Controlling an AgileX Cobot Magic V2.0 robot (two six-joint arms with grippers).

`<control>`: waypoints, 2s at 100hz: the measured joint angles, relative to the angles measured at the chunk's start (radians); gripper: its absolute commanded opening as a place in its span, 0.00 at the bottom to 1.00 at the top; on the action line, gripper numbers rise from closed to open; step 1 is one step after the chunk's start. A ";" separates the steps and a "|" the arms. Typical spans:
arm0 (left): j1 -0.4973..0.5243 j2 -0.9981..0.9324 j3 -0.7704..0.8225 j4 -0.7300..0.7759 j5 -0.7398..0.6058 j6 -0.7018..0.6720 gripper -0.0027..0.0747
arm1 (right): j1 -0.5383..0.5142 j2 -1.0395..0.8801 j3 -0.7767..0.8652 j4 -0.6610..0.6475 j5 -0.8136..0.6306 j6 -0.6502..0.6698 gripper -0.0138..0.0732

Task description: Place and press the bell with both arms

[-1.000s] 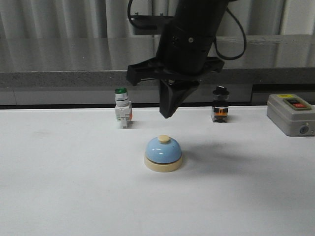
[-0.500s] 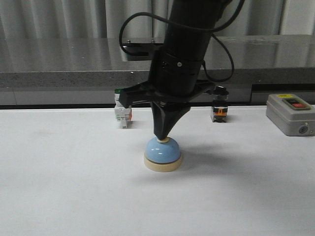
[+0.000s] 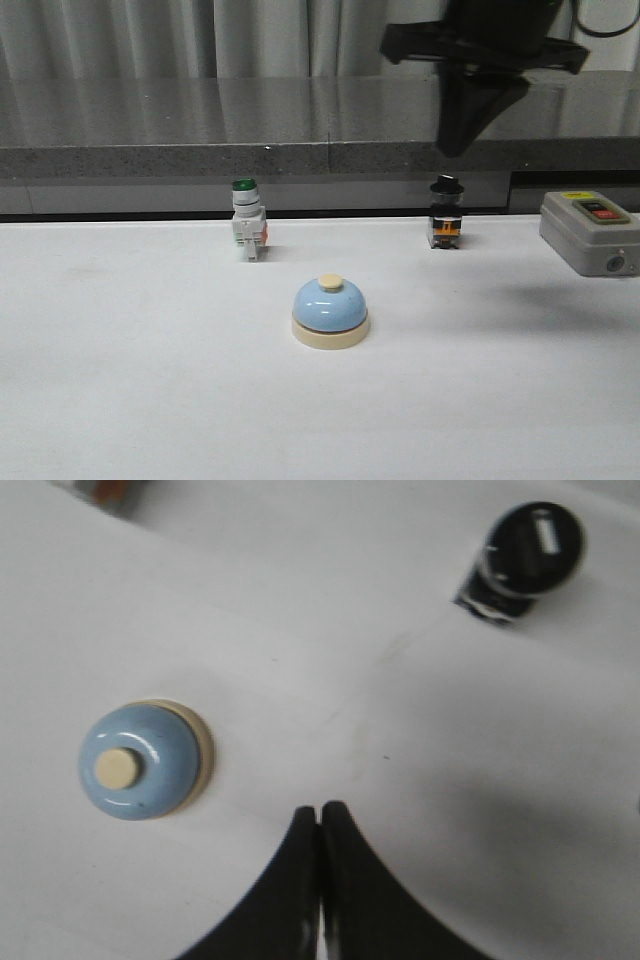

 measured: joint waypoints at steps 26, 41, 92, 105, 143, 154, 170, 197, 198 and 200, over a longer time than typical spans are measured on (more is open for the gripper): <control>0.000 0.000 0.000 0.000 0.000 0.000 0.01 | -0.203 -0.127 0.147 0.000 0.012 0.030 0.09; 0.000 0.000 0.000 0.000 0.000 0.000 0.01 | -0.291 -0.219 0.241 0.000 0.010 0.039 0.09; 0.000 0.000 0.000 0.000 0.000 0.000 0.01 | -0.374 -0.666 0.627 0.002 -0.084 0.041 0.09; 0.000 0.000 0.000 0.000 0.000 0.000 0.01 | -0.374 -0.805 0.718 0.003 -0.131 0.041 0.09; 0.000 0.000 0.000 0.000 0.000 0.000 0.01 | -0.374 -1.242 0.929 0.015 -0.179 0.041 0.09; 0.000 0.000 0.000 0.000 0.000 0.000 0.01 | -0.374 -1.350 0.999 0.017 -0.208 0.041 0.09; 0.000 0.000 0.000 0.000 0.000 0.000 0.01 | -0.374 -1.530 1.094 0.019 -0.265 0.041 0.09; 0.000 0.000 0.000 0.000 0.000 0.000 0.01 | -0.374 -1.762 1.289 -0.001 -0.568 0.041 0.09; 0.000 0.000 0.000 0.000 0.000 0.000 0.01 | -0.374 -1.762 1.295 -0.003 -0.580 0.041 0.09; 0.000 0.000 0.000 0.000 0.000 0.000 0.01 | -0.374 -1.764 1.311 -0.005 -0.616 0.041 0.09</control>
